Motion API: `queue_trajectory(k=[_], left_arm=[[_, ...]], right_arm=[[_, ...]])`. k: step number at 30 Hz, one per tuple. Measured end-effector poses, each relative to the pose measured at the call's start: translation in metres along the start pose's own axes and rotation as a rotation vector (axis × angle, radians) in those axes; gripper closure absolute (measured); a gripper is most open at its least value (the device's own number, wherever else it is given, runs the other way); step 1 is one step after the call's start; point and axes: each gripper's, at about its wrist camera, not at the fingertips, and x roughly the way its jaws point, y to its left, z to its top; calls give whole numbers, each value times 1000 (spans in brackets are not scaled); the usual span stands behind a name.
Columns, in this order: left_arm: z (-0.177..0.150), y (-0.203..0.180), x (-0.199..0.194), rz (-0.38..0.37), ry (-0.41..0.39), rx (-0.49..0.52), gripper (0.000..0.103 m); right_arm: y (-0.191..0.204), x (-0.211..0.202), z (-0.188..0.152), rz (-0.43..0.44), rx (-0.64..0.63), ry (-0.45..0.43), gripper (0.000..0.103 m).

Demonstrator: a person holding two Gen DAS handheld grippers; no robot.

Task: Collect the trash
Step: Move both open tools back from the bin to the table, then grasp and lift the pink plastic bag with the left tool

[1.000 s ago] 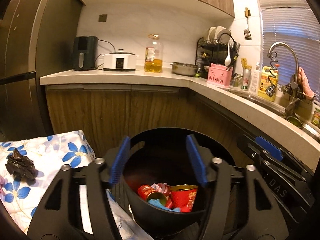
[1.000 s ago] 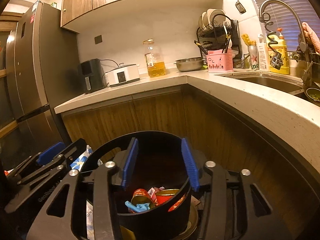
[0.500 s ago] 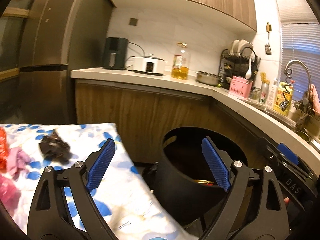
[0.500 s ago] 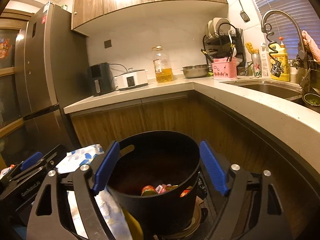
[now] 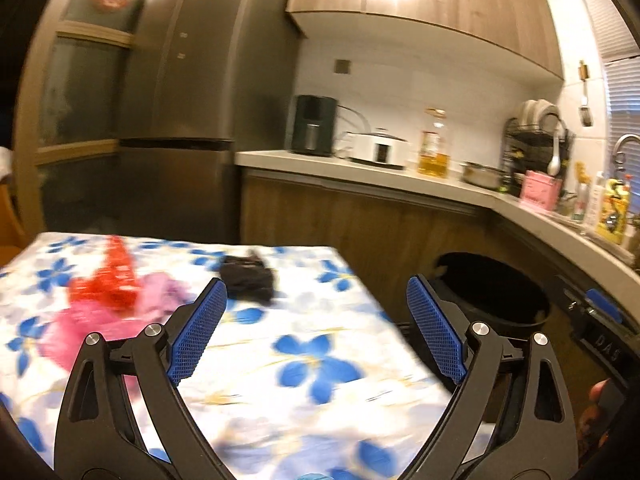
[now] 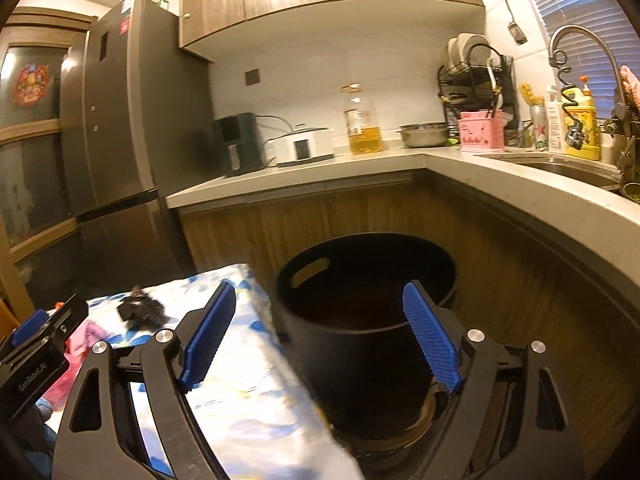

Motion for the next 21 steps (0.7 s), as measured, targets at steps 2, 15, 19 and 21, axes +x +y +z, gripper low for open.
queue_trajectory(k=[2, 15, 19, 21], left_arm=[[-4, 20, -7, 60, 1, -3, 13], [-21, 132, -24, 335, 28, -82, 13], [-25, 146, -16, 347, 39, -82, 13], [-26, 152, -7, 335, 65, -97, 13]], right_arm=[[12, -1, -4, 23, -7, 7, 20], [88, -9, -30, 194, -67, 50, 20], [110, -10, -35, 230, -85, 50, 20], [117, -8, -37, 241, -92, 57, 20]])
